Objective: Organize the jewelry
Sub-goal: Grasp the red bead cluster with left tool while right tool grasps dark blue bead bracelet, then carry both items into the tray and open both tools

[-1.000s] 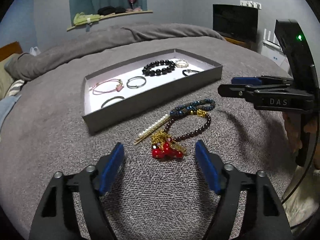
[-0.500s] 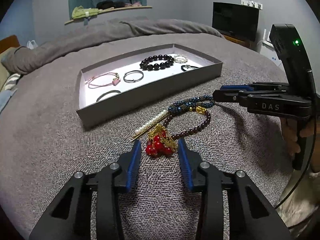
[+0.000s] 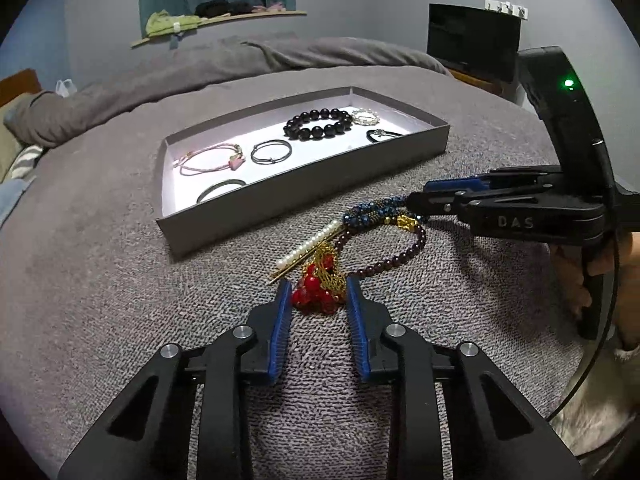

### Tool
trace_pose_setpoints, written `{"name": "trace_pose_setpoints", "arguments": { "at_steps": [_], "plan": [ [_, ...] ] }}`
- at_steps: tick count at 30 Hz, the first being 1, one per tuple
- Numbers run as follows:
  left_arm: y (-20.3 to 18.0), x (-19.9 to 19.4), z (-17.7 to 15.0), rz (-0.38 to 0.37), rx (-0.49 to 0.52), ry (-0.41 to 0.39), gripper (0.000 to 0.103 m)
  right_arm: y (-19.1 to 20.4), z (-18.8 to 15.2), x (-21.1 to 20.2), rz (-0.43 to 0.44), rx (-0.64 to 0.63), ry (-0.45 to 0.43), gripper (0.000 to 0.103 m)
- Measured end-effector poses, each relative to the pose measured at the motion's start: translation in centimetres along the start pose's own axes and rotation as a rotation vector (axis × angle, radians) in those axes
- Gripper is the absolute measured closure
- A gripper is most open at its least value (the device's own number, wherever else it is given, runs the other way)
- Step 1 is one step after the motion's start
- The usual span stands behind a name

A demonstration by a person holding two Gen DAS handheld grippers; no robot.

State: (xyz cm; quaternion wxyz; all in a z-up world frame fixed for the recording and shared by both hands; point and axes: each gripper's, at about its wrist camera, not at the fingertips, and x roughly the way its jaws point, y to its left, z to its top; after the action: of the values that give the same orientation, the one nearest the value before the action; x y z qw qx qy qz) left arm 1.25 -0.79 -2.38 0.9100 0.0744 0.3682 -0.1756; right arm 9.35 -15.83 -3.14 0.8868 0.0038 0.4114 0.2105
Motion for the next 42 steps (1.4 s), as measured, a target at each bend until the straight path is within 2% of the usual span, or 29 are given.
{"name": "trace_pose_setpoints", "arguments": {
  "at_steps": [1, 2, 5, 7, 15, 21, 25, 29, 36, 40, 42],
  "plan": [
    [0.0, 0.1, 0.0, -0.007, -0.001, 0.004, 0.084, 0.0, 0.0, 0.0, 0.002, -0.002, 0.003, 0.079],
    [0.0, 0.1, 0.0, -0.005, 0.001, 0.003, 0.084, 0.1, 0.0, 0.1, 0.019, -0.005, 0.011, 0.088],
    [-0.1, 0.0, 0.0, -0.005, 0.002, 0.001, 0.084, 0.3, -0.1, -0.1, 0.014, -0.010, 0.003, 0.090],
    [0.0, -0.2, 0.1, -0.012, 0.000, -0.007, 0.085, 0.2, -0.1, -0.7, 0.014, -0.002, -0.020, 0.096],
    [0.8, -2.1, 0.5, -0.014, -0.037, -0.086, 0.085, 0.0, 0.8, -4.8, -0.004, 0.000, -0.195, 0.096],
    [2.1, -3.0, 1.5, -0.007, -0.080, -0.101, 0.085, -0.5, 1.8, -7.2, -0.035, 0.004, -0.267, 0.096],
    [2.8, -3.5, 3.2, 0.033, -0.089, -0.118, 0.085, -1.0, 3.1, -8.6, -0.076, 0.001, -0.317, 0.096],
    [3.5, -4.2, 6.2, 0.069, -0.080, -0.159, 0.085, -1.8, 5.2, -9.7, -0.079, 0.019, -0.362, 0.096],
    [4.6, -1.6, 12.0, 0.093, -0.108, -0.160, 0.085, -1.8, 9.7, -7.4, -0.062, 0.032, -0.363, 0.096],
    [4.5, 0.8, 12.5, 0.033, -0.139, -0.150, 0.085, -1.8, 10.5, -4.9, -0.032, 0.043, -0.342, 0.096],
    [4.0, 2.3, 12.0, 0.022, -0.115, -0.121, 0.085, -1.7, 10.3, -3.4, -0.018, 0.037, -0.314, 0.096]
  ]
}}
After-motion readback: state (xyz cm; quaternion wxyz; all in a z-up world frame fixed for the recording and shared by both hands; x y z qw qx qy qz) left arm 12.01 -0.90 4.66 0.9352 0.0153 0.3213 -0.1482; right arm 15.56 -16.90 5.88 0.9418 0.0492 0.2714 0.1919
